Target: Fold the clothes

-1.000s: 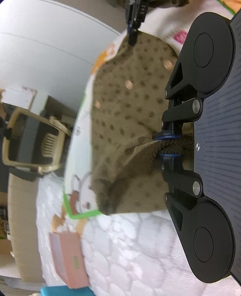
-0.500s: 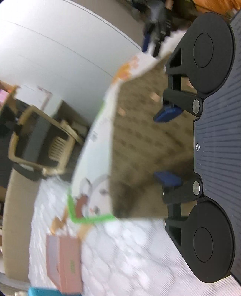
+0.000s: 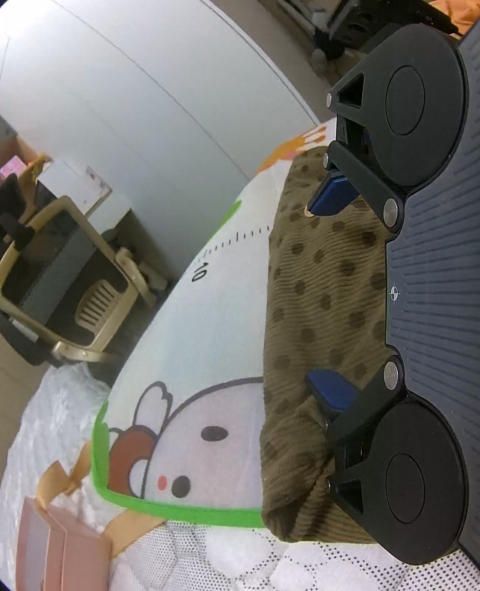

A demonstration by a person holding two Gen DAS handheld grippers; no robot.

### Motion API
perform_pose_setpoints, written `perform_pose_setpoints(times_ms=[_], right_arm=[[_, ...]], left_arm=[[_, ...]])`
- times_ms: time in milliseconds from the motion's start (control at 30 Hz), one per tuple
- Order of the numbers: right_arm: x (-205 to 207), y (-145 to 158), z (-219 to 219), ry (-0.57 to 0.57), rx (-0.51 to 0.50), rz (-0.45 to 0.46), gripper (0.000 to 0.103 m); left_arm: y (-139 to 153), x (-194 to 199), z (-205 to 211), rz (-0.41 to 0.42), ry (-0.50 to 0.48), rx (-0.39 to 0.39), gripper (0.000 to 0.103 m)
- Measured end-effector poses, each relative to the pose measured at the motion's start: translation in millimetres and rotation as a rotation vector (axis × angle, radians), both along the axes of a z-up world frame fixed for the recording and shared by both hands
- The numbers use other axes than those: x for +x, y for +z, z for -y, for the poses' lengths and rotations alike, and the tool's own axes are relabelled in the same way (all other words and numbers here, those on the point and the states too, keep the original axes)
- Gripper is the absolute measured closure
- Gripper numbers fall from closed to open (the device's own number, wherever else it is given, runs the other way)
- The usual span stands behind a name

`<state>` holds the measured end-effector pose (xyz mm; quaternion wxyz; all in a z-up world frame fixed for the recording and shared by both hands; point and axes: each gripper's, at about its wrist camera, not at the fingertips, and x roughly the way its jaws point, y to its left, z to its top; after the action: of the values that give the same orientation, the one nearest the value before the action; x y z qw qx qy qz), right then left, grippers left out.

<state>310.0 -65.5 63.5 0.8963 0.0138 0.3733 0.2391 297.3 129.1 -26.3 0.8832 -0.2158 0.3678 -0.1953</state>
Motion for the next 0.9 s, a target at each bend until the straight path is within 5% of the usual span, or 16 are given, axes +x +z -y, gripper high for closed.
perform_pose_setpoints(times_ms=[100,267,367,467,567,767,900], right_arm=[[0,17,10,0.014,0.014,0.049,0.000],[25,29,25,-0.231,-0.159,0.222,0.000],[57,4,24,-0.349,-0.338,0.158,0.000],[65,-9,29,-0.354,-0.322,0.100,0.000],[54,2,26,-0.361,-0.348,0.161,0.000],[2,23,22,-0.164,-0.161,0.166,0.000],[-12,2,-7,-0.029,-0.138,0.062,0.000]], left_arm=[[-2,-1,-3,0.014,-0.004,-0.010,0.008],[-7,-2,-8,0.038,-0.010,-0.025,0.008],[-8,-3,-9,0.049,-0.015,-0.027,0.008],[-8,-4,-8,0.053,-0.020,-0.023,0.008],[-8,-5,-7,0.058,-0.021,-0.015,0.008],[-9,-6,-5,0.068,-0.018,-0.003,0.007],[-8,-7,-2,0.072,-0.014,0.013,0.006]])
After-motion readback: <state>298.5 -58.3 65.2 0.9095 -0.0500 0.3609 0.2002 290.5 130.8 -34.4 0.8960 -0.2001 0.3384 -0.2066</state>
